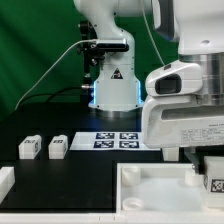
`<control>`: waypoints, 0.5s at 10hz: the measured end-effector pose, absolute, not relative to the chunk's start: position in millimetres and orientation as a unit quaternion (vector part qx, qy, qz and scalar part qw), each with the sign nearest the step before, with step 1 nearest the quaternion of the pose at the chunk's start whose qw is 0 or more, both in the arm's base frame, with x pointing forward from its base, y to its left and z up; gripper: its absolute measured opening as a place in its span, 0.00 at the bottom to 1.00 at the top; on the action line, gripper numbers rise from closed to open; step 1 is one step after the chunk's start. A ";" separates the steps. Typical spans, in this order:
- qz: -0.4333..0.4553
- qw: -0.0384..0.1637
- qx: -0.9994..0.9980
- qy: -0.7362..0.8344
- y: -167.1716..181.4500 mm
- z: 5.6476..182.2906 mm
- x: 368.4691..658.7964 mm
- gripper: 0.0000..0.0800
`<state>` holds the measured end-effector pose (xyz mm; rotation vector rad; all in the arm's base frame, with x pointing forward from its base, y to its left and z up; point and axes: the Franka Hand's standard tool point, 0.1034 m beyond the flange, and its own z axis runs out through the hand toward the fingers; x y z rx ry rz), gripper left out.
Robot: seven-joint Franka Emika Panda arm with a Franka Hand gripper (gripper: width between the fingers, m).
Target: Assemble one leg
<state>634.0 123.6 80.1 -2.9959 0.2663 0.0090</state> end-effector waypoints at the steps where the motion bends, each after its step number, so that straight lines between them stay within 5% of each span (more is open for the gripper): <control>1: 0.003 0.067 -0.994 0.089 122.8 79.9 634.0 0.39; 5: 0.015 0.075 -0.968 0.240 119.1 82.3 636.7 0.39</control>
Offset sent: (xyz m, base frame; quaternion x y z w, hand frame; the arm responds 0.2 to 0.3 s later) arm 0.0150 -0.0017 0.0126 -0.0101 0.0158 0.1812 0.9833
